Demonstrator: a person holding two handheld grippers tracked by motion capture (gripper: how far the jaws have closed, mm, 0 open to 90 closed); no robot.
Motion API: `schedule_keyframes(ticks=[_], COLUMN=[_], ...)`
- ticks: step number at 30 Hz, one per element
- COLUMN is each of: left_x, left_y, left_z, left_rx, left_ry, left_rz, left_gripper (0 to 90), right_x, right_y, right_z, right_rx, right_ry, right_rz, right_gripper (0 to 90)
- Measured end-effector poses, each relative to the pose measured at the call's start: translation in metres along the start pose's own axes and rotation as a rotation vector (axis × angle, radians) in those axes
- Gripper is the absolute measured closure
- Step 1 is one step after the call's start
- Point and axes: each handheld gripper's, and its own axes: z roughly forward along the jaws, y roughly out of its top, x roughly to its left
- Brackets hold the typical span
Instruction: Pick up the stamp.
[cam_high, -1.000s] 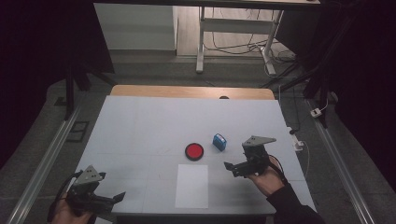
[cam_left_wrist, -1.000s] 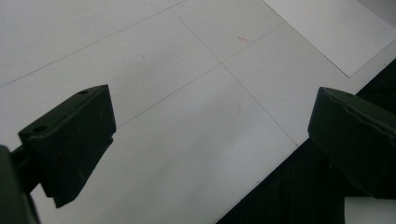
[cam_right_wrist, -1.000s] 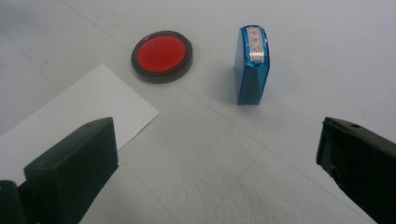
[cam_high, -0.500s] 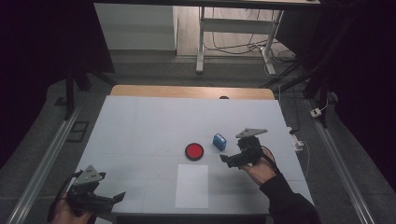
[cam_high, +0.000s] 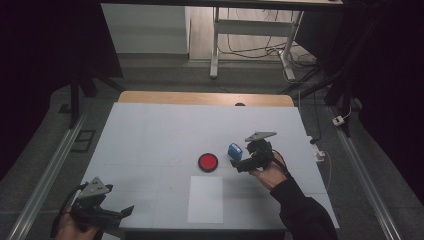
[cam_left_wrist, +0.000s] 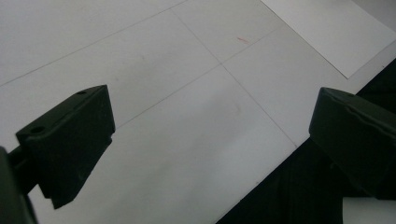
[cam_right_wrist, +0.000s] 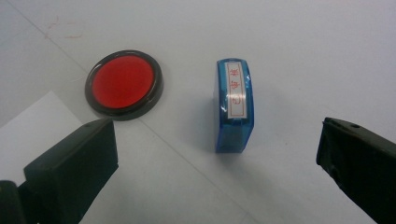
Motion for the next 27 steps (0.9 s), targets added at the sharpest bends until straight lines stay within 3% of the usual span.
schedule_keyframes(ticks=[22, 25, 27], left_x=[0.001, 0.0, 0.0], left_y=[0.0, 0.0, 0.0], left_z=[0.0, 0.0, 0.0], left_rx=[0.0, 0.0, 0.0], left_ry=[-0.004, -0.004, -0.003], left_rz=[-0.002, -0.001, 0.0], left_gripper=[0.0, 0.0, 0.0], right_x=[-0.009, -0.009, -0.008], right_y=[0.013, 0.015, 0.017], right_z=[0.033, 0.035, 0.036], right_rx=[0.048, 0.056, 0.077], right_ry=[-0.041, -0.051, -0.069], right_rz=[-0.007, -0.017, -0.058], right_gripper=[0.0, 4.1, 11.2])
